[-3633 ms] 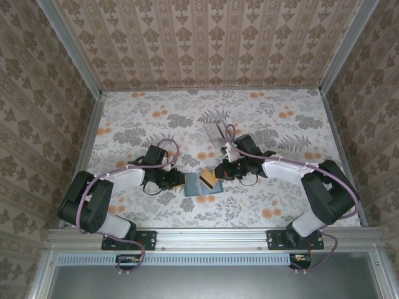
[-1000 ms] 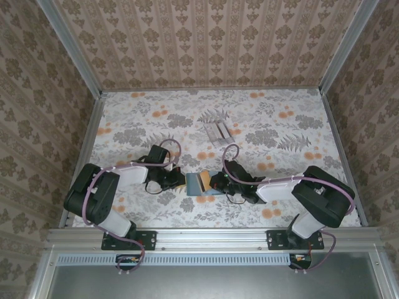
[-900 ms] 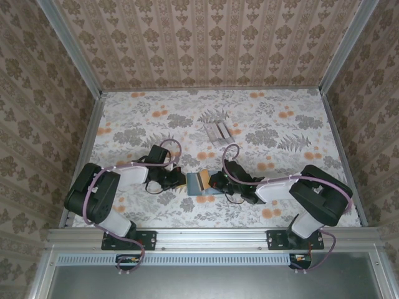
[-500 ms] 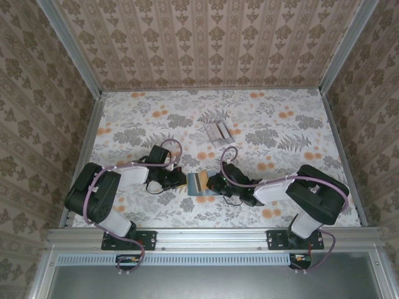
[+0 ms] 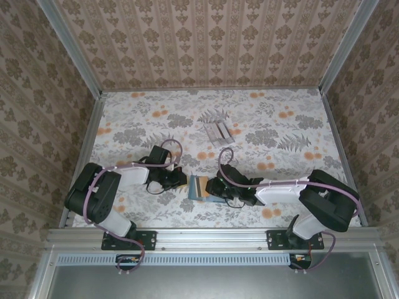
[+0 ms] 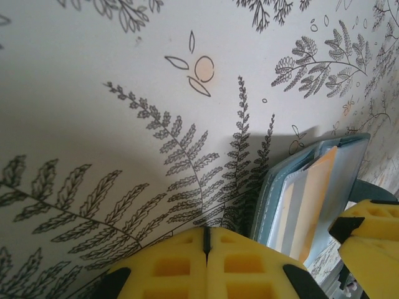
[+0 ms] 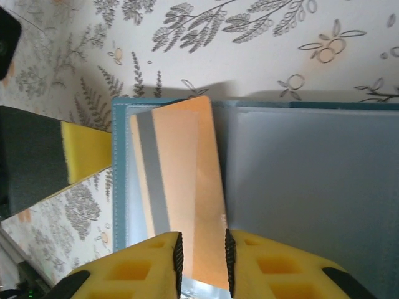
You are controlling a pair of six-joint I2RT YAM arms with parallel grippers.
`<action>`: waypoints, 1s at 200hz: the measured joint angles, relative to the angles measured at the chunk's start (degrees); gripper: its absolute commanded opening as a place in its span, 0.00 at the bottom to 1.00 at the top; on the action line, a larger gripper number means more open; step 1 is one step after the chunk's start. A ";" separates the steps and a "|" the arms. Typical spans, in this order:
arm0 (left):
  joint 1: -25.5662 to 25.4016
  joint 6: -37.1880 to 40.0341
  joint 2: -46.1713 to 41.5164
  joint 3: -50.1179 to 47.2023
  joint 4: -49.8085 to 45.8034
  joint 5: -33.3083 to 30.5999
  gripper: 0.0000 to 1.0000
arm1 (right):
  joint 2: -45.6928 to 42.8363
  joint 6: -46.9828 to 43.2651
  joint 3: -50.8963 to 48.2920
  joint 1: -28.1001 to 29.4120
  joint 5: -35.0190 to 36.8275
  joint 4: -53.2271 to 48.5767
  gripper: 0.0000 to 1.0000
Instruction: Put the credit cards into the card holder
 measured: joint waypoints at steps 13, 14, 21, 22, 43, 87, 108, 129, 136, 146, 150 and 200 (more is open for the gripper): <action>-0.13 0.00 -0.42 -0.24 0.02 -0.24 0.06 | 0.07 -0.70 0.55 -0.22 -0.39 -1.75 0.35; -0.15 0.00 -0.42 -0.26 0.04 -0.24 0.07 | 0.07 -0.87 0.63 -0.26 -0.42 -1.95 0.35; -0.28 0.02 -0.79 -0.42 -0.07 -0.50 0.09 | 0.22 -1.16 1.33 -0.31 -0.55 -3.28 0.36; -0.31 0.02 -0.83 -0.42 -0.15 -0.50 0.09 | 0.24 -1.20 1.46 -0.31 -0.55 -3.50 0.36; -0.70 0.07 -2.80 -1.27 -2.71 -0.63 0.13 | 1.25 -2.58 4.57 -0.33 -1.18 -6.67 0.34; -1.01 0.68 -8.87 -1.68 -7.61 1.75 0.27 | 5.60 -4.28 9.16 -0.33 -2.80 -9.92 0.32; -1.38 0.63 -9.31 -2.23 -6.38 3.65 0.29 | 6.88 -4.87 9.66 -0.33 -3.43 -10.49 0.33; -1.90 0.46 -8.79 -2.82 -5.66 4.61 0.32 | 6.97 -5.11 9.90 -0.33 -3.67 -10.54 0.33; -2.14 0.44 -8.37 -2.89 -5.25 4.83 0.31 | 6.97 -5.14 9.92 -0.33 -3.76 -10.54 0.33; -2.25 0.28 -7.41 -2.89 -4.37 5.25 0.28 | 6.97 -5.27 9.92 -0.33 -3.87 -10.54 0.32; -2.29 0.26 -7.04 -2.89 -4.02 5.44 0.27 | 6.97 -5.29 9.92 -0.33 -3.89 -10.56 0.32; -3.63 -2.05 -4.55 -2.89 1.05 8.02 0.03 | 6.97 -5.29 9.94 -0.33 -5.44 -10.49 0.31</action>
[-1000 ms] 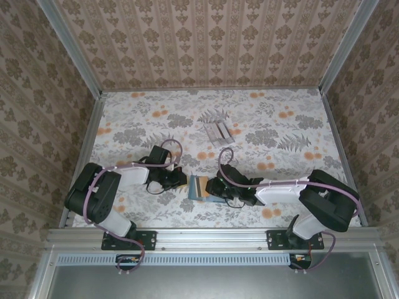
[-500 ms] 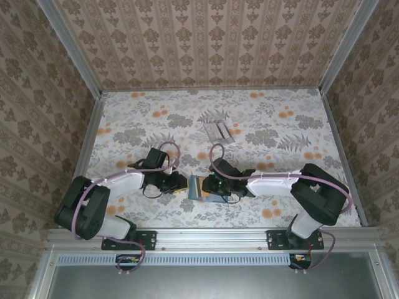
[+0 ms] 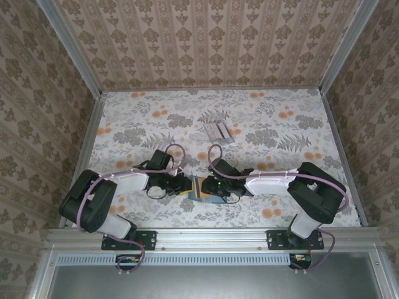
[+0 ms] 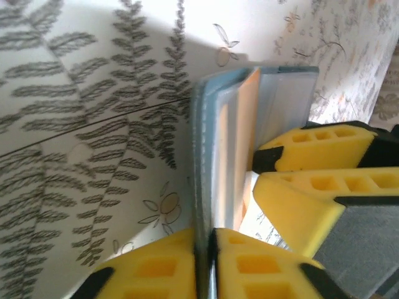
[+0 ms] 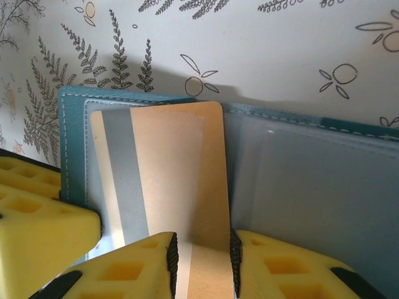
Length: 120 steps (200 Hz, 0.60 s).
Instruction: Put the credit cards into the card holder
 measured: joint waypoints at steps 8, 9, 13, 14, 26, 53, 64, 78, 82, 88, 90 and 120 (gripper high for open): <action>0.00 0.00 0.13 0.00 0.48 0.22 0.00 | 0.00 0.02 0.02 0.00 -0.15 -0.02 0.31; 0.00 0.00 0.15 0.00 0.61 0.22 0.00 | 0.00 0.00 0.02 0.00 -0.15 -0.02 0.31; 0.02 -0.31 0.17 0.00 0.76 0.28 0.00 | 0.00 0.00 0.00 0.00 -0.17 -0.02 0.32; 0.00 -0.15 0.17 0.00 0.87 0.33 0.00 | 0.00 0.00 0.00 0.00 -0.17 -0.02 0.32; 0.00 -0.50 0.20 0.00 1.38 0.39 0.00 | -0.02 0.04 0.00 0.00 -0.11 -0.09 0.35; 0.00 -0.57 0.15 -0.26 1.84 0.35 0.00 | -0.98 -0.26 0.02 0.00 0.76 -1.73 0.39; -0.02 -0.72 0.13 -0.61 2.29 0.26 0.00 | -1.46 -0.50 0.02 -0.07 0.98 -2.47 0.39; -0.04 -0.96 0.13 -0.96 2.56 0.11 0.00 | -1.57 -0.66 0.04 -0.07 0.98 -2.99 0.38; -0.04 -1.03 0.13 -1.01 2.60 0.02 0.00 | -1.57 -0.66 0.04 -0.07 0.96 -3.02 0.38; -0.04 -1.18 0.13 -1.05 2.69 -0.07 0.00 | -1.57 -0.63 0.04 -0.07 0.96 -3.06 0.38; -0.07 -1.22 0.13 -1.09 2.82 -0.07 0.00 | -1.57 -0.63 0.04 -0.07 0.96 -3.04 0.38; -0.07 -2.05 0.13 -1.73 4.00 -0.50 0.00 | -1.49 -0.44 0.26 -0.04 0.92 -3.13 0.38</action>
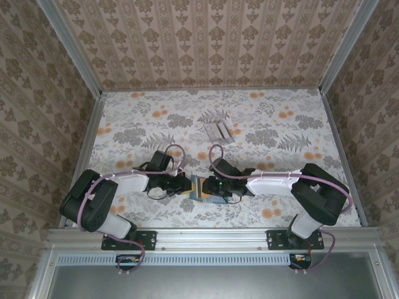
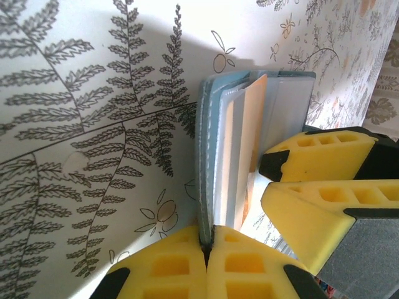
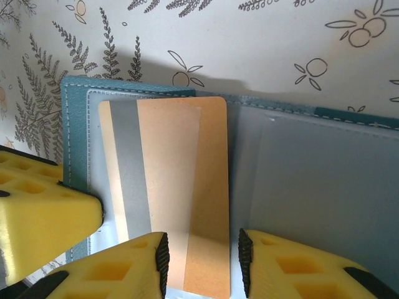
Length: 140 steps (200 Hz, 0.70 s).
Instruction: Put the credit cards into the card holder
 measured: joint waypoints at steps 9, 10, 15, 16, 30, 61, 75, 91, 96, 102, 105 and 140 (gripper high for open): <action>0.00 -0.59 0.00 -0.31 0.70 -0.15 0.00 | 0.28 0.26 0.39 0.00 -0.20 -0.17 0.38; 0.02 -0.61 0.00 -0.35 0.76 -0.17 0.00 | 0.31 0.26 0.44 0.00 -0.20 -0.17 0.38; 0.00 -0.90 0.00 -0.59 1.22 -0.24 0.00 | 0.52 0.44 0.66 0.00 -0.39 -0.20 0.38; 0.02 -0.98 0.00 -0.66 1.36 -0.26 0.00 | 0.59 0.48 0.70 0.00 -0.44 -0.20 0.38; 0.02 -1.70 0.00 -1.36 2.34 -0.52 0.00 | 1.44 0.79 1.31 0.15 -0.92 -0.09 0.37; 0.00 -2.69 0.00 -1.81 3.04 -0.85 0.00 | 2.86 1.40 1.92 0.37 -1.68 0.61 0.35; 0.00 -2.97 -0.11 -2.10 3.48 -0.92 0.00 | 2.86 1.84 1.92 0.37 -1.88 0.76 0.33; 0.02 -3.39 -0.17 -2.38 3.74 -1.18 0.00 | 2.86 2.10 1.92 0.37 -2.03 0.72 0.30; 0.00 -3.50 -0.20 -2.49 3.82 -1.31 0.00 | 2.86 2.08 1.92 0.37 -2.08 0.72 0.30; 0.02 -3.61 -0.20 -2.56 3.91 -1.36 0.02 | 2.86 2.12 1.92 0.37 -2.12 0.72 0.29; 0.02 -3.63 -0.20 -2.58 3.93 -1.42 0.03 | 2.86 2.19 1.92 0.37 -2.12 0.68 0.29; 0.02 -4.04 -0.20 -2.75 4.26 -2.01 0.07 | 2.86 2.21 1.92 0.37 -2.58 0.74 0.28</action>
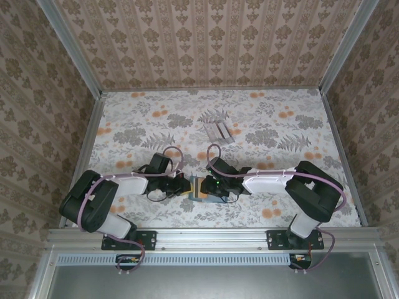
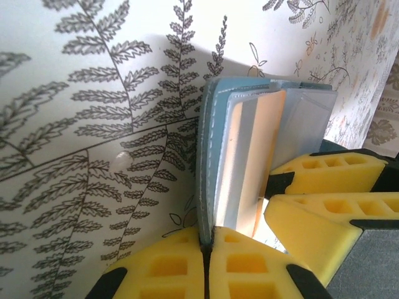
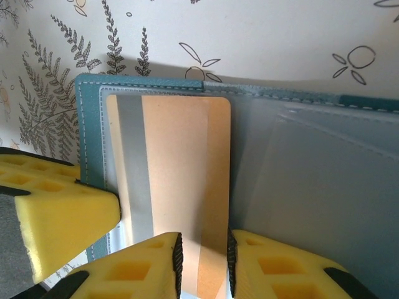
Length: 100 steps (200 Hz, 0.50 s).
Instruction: Put the credit cards into the card holder
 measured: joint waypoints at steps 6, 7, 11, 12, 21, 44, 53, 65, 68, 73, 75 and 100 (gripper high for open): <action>0.00 -0.07 0.00 -0.13 0.13 -0.17 0.07 | 0.02 0.02 0.00 0.00 -0.31 0.13 0.28; 0.00 -0.09 0.00 -0.13 0.15 -0.17 0.07 | 0.02 0.02 0.00 0.00 -0.35 0.17 0.28; 0.00 -0.15 0.00 -0.20 0.20 -0.26 0.07 | 0.09 0.04 -0.02 0.00 -0.57 0.33 0.28; 0.00 -0.17 0.00 -0.22 0.20 -0.26 0.07 | 0.09 0.04 -0.02 0.00 -0.59 0.33 0.28; 0.00 -0.35 0.00 -0.35 0.26 -0.52 0.08 | 0.24 0.20 -0.07 0.00 -0.90 0.87 0.29; 0.00 -0.74 -0.02 -0.52 0.33 -0.81 0.17 | 0.42 0.20 -0.22 0.00 -1.27 1.73 0.32; 0.00 -0.85 -0.04 -0.52 0.33 -0.98 0.18 | 0.42 0.15 -0.22 0.00 -1.31 2.03 0.32; 0.00 -0.85 -0.33 -0.55 0.31 -1.07 0.20 | 0.39 -0.02 -0.22 0.00 -1.31 2.25 0.30; 0.00 -0.83 -0.46 -0.55 0.31 -1.07 0.22 | 0.39 -0.09 -0.22 0.00 -1.29 2.36 0.29; 0.00 -0.85 -0.66 -0.55 0.31 -1.18 0.25 | 0.39 -0.09 -0.22 0.00 -1.29 2.40 0.28; 0.00 -0.81 -0.72 -0.55 0.33 -1.22 0.26 | 0.37 -0.20 -0.22 0.00 -1.29 2.43 0.28; 0.00 -1.18 -2.21 -0.92 0.52 -1.95 0.40 | -0.26 -0.24 -0.48 -0.24 -1.27 2.58 0.21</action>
